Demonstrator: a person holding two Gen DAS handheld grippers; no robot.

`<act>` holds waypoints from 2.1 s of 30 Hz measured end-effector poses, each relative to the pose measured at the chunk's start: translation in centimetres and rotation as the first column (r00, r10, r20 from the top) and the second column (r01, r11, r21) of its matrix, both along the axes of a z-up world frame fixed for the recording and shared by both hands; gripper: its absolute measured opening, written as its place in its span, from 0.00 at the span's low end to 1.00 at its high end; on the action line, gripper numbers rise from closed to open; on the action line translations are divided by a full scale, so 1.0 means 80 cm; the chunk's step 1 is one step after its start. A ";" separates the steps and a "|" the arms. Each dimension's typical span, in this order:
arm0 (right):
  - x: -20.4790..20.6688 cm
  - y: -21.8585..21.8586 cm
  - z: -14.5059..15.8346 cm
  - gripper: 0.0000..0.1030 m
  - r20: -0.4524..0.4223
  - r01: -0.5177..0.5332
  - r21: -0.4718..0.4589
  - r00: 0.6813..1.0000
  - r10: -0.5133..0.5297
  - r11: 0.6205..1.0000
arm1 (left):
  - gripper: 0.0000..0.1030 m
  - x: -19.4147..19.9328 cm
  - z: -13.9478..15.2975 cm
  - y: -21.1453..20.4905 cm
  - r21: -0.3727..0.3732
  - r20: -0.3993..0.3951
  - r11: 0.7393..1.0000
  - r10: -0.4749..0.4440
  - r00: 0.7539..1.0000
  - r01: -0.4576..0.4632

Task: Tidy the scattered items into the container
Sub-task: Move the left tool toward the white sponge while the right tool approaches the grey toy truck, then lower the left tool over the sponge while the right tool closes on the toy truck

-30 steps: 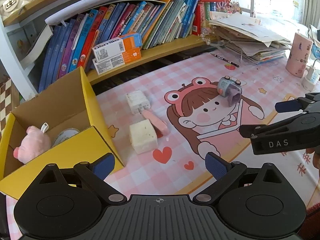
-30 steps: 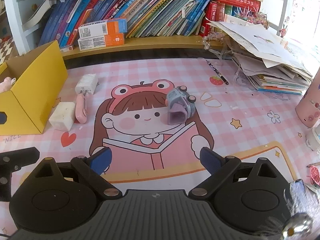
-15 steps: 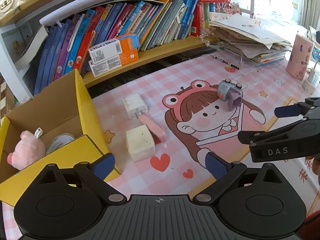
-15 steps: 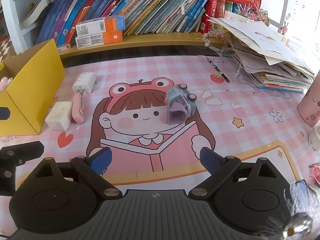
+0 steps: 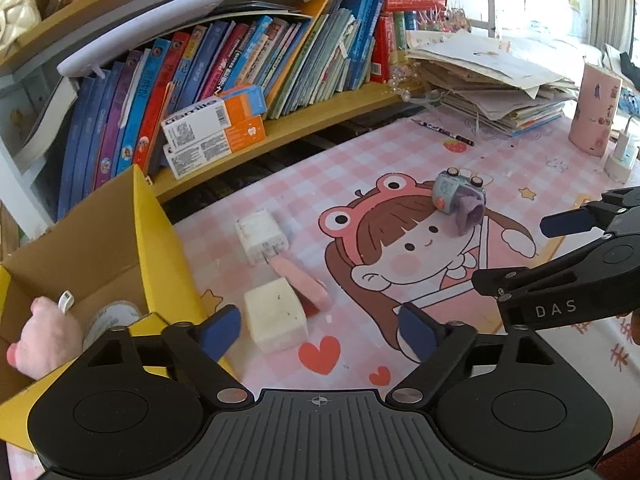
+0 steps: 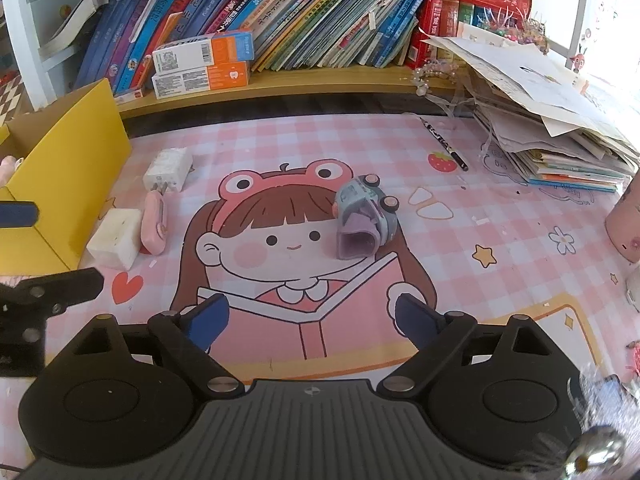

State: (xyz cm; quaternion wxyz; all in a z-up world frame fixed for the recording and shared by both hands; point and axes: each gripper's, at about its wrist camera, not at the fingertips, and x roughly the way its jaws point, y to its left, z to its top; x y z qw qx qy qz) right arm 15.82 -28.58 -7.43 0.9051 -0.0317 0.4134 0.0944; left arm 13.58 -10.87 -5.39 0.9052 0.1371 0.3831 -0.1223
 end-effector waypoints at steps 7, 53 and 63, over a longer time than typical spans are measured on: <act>0.013 -0.005 -0.004 0.86 0.003 0.018 -0.008 1.000 -0.018 1.000 | 0.80 0.014 -0.011 -0.004 0.028 -0.005 1.000 0.001 1.000 -0.001; 0.100 -0.007 -0.028 0.83 0.042 0.014 -0.094 0.999 -0.010 0.995 | 0.40 0.070 -0.080 -0.017 0.256 -0.051 0.966 0.035 0.998 -0.021; 0.116 -0.001 -0.035 0.50 0.026 -0.006 -0.124 1.000 0.009 0.992 | 0.28 0.064 -0.071 -0.006 0.194 -0.068 0.981 0.025 0.997 -0.011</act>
